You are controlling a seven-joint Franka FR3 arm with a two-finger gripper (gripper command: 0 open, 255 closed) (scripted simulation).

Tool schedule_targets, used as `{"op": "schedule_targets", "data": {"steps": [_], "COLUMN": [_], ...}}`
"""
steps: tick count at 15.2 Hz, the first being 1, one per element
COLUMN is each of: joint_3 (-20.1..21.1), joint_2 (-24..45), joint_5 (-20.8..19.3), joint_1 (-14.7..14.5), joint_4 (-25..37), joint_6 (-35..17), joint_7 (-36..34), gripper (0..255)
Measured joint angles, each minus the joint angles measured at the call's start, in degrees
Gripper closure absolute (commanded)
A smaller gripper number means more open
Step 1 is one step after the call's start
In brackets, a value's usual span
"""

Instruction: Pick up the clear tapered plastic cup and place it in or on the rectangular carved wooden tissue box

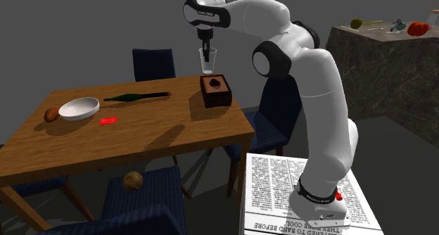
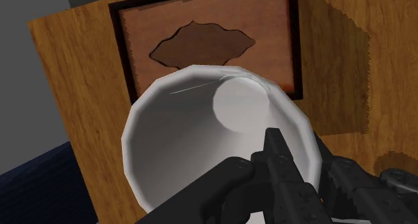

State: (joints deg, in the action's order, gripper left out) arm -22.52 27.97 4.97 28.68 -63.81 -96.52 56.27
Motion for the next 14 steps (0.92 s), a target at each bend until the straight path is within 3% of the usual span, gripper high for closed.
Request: {"op": "schedule_targets", "data": {"steps": [1,5,6,14], "joint_3": [-0.1,0.2,0.3,0.0], "joint_2": [0.8,9.6,10.3,7.9], "joint_5": [0.4,3.6,3.9,3.3], "joint_1": [1.1,8.0,8.8,7.2], "joint_4": [1.4,16.8,17.4,7.4], "joint_6": [0.6,6.8,6.7,-0.7], "joint_7": [1.0,4.7,5.3,5.8], "gripper": [255,255,255,255]}}
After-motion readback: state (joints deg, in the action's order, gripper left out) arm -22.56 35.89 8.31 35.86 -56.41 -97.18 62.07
